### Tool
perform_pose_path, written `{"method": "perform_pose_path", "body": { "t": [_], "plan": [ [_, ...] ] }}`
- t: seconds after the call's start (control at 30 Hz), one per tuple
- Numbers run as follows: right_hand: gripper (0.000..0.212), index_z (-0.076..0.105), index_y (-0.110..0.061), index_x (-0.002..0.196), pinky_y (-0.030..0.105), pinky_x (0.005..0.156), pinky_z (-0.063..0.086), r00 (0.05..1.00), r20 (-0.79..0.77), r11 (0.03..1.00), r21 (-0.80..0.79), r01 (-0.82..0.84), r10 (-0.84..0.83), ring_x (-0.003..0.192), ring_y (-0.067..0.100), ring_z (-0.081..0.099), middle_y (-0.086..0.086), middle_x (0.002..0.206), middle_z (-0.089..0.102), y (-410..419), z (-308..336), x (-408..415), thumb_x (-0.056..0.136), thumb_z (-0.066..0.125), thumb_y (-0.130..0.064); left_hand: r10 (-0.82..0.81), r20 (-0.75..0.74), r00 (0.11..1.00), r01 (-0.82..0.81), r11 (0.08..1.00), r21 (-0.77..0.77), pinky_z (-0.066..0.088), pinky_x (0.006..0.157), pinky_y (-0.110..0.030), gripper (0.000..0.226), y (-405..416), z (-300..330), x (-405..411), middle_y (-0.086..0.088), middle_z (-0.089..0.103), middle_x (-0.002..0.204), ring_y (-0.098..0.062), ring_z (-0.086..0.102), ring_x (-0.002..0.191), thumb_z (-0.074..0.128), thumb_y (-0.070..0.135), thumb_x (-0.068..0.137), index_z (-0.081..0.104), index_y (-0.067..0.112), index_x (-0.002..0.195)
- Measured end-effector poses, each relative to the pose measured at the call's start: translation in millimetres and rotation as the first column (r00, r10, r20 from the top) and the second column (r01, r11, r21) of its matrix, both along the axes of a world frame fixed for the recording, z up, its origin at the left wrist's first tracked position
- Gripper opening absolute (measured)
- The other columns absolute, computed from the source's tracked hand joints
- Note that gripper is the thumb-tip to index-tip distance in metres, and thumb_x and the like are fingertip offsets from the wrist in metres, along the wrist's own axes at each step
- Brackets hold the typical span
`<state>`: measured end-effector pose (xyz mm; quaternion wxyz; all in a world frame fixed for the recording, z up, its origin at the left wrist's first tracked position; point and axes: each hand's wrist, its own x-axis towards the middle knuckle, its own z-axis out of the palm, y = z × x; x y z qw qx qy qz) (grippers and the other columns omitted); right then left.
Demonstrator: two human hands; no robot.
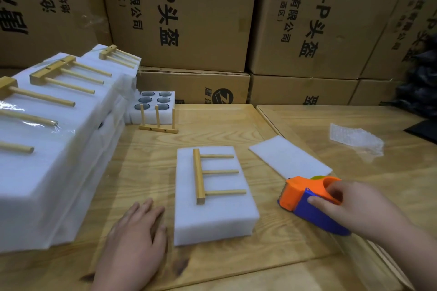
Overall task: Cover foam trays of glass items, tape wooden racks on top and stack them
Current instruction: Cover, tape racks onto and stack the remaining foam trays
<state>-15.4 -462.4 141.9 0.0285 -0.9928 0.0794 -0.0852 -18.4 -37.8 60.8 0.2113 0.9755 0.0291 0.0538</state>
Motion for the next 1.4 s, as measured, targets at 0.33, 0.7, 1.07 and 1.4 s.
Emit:
{"method": "perform_pose_path", "body": {
  "t": [0.33, 0.7, 1.07, 1.4],
  "plan": [
    [0.060, 0.053, -0.027, 0.082, 0.025, 0.060, 0.048, 0.955, -0.290, 0.997, 0.053, -0.050, 0.064, 0.070, 0.003, 0.060, -0.009, 0.077, 0.063, 0, 2, 7, 0.057, 0.071, -0.079, 0.010, 0.025, 1.000, -0.010, 1.000, 0.002, 0.017, 0.123, -0.029, 0.047, -2, 0, -1, 0.020, 0.028, 0.162, -0.005, 0.019, 0.152, 0.048, 0.046, 0.097, 0.047, 0.044, 0.145],
    [0.042, 0.058, -0.025, 0.080, 0.028, 0.060, 0.050, 0.975, -0.220, 0.991, 0.136, -0.002, 0.032, 0.066, 0.005, 0.061, -0.006, 0.074, 0.065, 5, 2, -4, 0.069, 0.078, -0.060, -0.006, 0.081, 0.997, 0.008, 0.999, -0.032, 0.018, 0.123, -0.029, 0.046, -1, -2, -2, 0.018, 0.031, 0.162, -0.007, 0.021, 0.152, 0.049, 0.045, 0.097, 0.051, 0.042, 0.143],
    [0.042, 0.058, 0.005, 0.135, 0.066, 0.107, 0.036, 0.914, 0.405, -0.600, 0.737, -0.311, 0.024, 0.124, 0.059, 0.047, 0.045, 0.135, 0.047, 90, 15, -81, 0.099, 0.040, -0.007, 0.153, 0.519, 0.841, 0.174, 0.832, -0.527, 0.039, 0.089, -0.004, 0.016, -19, 32, -38, 0.014, 0.072, 0.104, 0.010, 0.060, 0.102, 0.068, 0.025, 0.088, 0.073, 0.040, 0.087],
    [0.058, 0.009, 0.020, 0.150, 0.053, 0.121, -0.011, 0.893, 0.415, -0.881, 0.471, -0.047, 0.174, 0.148, 0.049, 0.018, 0.042, 0.155, 0.018, 141, -10, -94, 0.111, 0.003, -0.023, -0.496, 0.267, 0.827, 0.537, 0.551, -0.639, 0.034, 0.119, -0.030, 0.113, -82, 80, -72, 0.048, 0.027, 0.149, 0.016, 0.026, 0.142, 0.079, 0.084, 0.050, 0.028, 0.057, 0.147]
  ]
}}
